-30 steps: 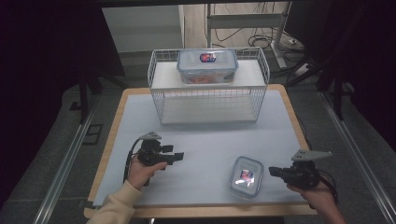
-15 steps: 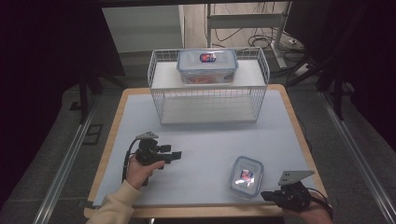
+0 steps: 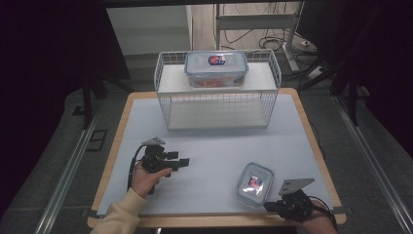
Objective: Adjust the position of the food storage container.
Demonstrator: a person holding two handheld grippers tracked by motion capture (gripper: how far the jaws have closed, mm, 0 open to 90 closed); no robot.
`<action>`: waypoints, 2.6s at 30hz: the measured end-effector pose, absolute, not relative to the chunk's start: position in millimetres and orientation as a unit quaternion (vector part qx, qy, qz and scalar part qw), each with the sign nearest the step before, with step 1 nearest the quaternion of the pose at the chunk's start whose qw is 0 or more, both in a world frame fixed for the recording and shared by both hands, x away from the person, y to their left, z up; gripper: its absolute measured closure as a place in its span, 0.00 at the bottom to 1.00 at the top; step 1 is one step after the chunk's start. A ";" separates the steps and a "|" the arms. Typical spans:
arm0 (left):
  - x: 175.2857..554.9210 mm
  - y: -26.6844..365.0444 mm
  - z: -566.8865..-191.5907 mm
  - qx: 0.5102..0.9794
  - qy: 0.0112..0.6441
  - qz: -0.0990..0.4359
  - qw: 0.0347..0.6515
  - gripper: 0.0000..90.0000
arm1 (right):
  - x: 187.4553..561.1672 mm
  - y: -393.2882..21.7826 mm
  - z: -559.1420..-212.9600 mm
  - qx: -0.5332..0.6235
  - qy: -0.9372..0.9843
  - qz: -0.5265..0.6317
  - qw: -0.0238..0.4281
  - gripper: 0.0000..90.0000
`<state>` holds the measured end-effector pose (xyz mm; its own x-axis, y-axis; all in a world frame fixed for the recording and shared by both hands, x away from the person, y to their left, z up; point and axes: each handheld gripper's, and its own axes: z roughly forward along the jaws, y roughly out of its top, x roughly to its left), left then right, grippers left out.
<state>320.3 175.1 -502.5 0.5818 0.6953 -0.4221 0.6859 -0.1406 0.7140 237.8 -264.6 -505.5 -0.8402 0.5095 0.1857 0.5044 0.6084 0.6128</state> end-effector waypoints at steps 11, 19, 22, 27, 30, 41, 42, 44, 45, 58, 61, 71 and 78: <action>321.6 178.8 -503.3 0.754 0.459 0.004 0.469 0.35 | 249.0 -212.4 -517.0 0.293 0.884 0.365 0.017 0.99; 322.4 181.3 -504.3 0.751 0.464 0.003 0.470 0.35 | 268.6 -166.6 -525.9 0.310 0.874 0.371 0.043 0.99; 322.8 181.8 -505.1 0.750 0.465 0.002 0.470 0.35 | 271.2 -161.9 -526.2 0.311 0.873 0.373 0.045 0.99; 322.5 181.8 -505.2 0.751 0.465 0.002 0.470 0.35 | 267.4 -164.9 -522.7 0.308 0.869 0.384 0.044 0.98; 322.2 182.1 -505.0 0.750 0.465 0.003 0.471 0.35 | 260.5 -181.2 -511.2 0.312 0.863 0.396 0.049 0.98; 322.3 182.1 -504.5 0.750 0.466 0.004 0.470 0.35 | 264.0 -264.1 -491.1 0.395 0.816 0.409 0.107 0.99; 322.5 182.1 -504.6 0.749 0.466 0.004 0.470 0.35 | 267.1 -268.6 -493.0 0.403 0.814 0.403 0.111 0.99; 322.5 181.8 -505.0 0.750 0.466 0.003 0.469 0.35 | 274.5 -274.1 -497.8 0.416 0.813 0.392 0.111 0.99; 322.4 181.6 -505.2 0.750 0.466 0.002 0.469 0.35 | 277.7 -274.3 -500.2 0.418 0.814 0.388 0.109 0.99; 320.9 186.2 -507.2 0.749 0.470 0.004 0.467 0.35 | 289.7 -240.4 -510.9 0.395 0.836 0.373 0.084 0.99; 321.0 188.5 -507.1 0.748 0.472 0.005 0.467 0.35 | 292.3 -235.3 -512.6 0.397 0.835 0.373 0.080 0.99; 321.2 188.4 -507.3 0.748 0.473 0.006 0.466 0.35 | 309.4 -204.7 -515.4 0.391 0.836 0.379 0.069 0.99; 321.9 189.2 -508.2 0.747 0.475 0.006 0.465 0.35 | 317.6 -186.2 -516.6 0.379 0.842 0.379 0.069 0.99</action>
